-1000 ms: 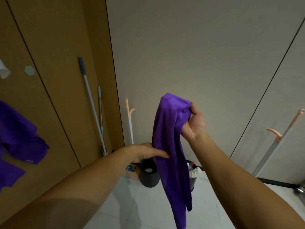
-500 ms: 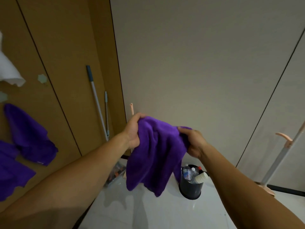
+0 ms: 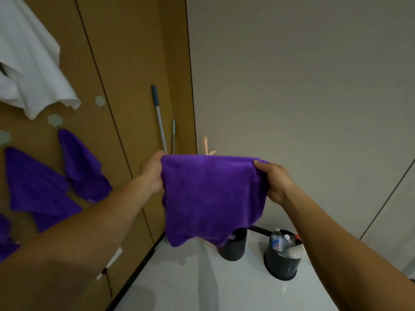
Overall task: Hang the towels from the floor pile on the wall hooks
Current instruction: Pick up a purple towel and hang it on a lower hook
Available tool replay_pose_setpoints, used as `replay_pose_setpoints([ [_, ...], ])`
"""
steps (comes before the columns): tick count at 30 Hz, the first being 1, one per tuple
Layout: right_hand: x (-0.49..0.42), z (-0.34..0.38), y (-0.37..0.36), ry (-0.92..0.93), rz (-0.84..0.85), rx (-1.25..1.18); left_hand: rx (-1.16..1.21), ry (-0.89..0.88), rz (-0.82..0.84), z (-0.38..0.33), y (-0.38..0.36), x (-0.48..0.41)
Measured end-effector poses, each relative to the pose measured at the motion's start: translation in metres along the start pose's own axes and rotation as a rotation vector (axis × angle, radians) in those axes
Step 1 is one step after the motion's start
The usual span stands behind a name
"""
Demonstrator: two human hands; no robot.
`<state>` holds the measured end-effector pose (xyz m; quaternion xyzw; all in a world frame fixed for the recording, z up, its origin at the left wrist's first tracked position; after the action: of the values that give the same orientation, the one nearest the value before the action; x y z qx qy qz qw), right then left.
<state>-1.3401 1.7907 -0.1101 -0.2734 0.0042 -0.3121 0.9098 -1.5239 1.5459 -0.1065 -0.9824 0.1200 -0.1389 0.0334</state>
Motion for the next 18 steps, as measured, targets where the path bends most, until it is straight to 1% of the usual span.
replay_pose_setpoints([
  [1,-0.003,0.001,-0.003,0.009,-0.026,-0.039,-0.025,0.0,-0.04,0.001,0.01,-0.003],
  [3,-0.009,-0.005,-0.008,-0.016,-0.042,-0.087,-0.089,0.028,-0.035,0.006,0.028,-0.007],
  [6,-0.016,-0.018,-0.019,-0.104,0.023,-0.169,-0.221,0.079,-0.022,0.013,0.05,-0.012],
  [7,-0.019,-0.021,-0.024,-0.116,0.039,-0.209,-0.244,0.084,-0.059,0.014,0.058,-0.014],
  [9,-0.03,-0.028,-0.034,-0.089,-0.002,-0.242,-0.238,0.073,-0.188,0.014,0.077,-0.021],
  [11,-0.045,-0.033,-0.041,-0.003,-0.077,-0.18,-0.234,0.058,-0.283,0.014,0.094,-0.031],
  [13,-0.059,-0.037,-0.048,0.063,-0.089,-0.101,-0.238,0.047,-0.284,0.014,0.104,-0.043],
  [16,-0.077,-0.041,-0.059,0.024,-0.025,-0.092,-0.195,0.002,-0.282,0.008,0.113,-0.061],
  [18,-0.093,-0.042,-0.067,0.022,-0.003,-0.028,-0.192,-0.033,-0.303,0.001,0.118,-0.074],
])
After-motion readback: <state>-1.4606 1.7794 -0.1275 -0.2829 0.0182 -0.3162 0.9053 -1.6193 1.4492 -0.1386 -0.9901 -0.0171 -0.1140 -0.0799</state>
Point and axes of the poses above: each hand's wrist, its own x-axis away from the middle knuckle, its own y-axis out of the back of the hand, z = x × y, the point moved 2 cm from there along -x, towards the middle knuckle, and after that the axes turned 10 degrees about -x, right-handed, at the moved point
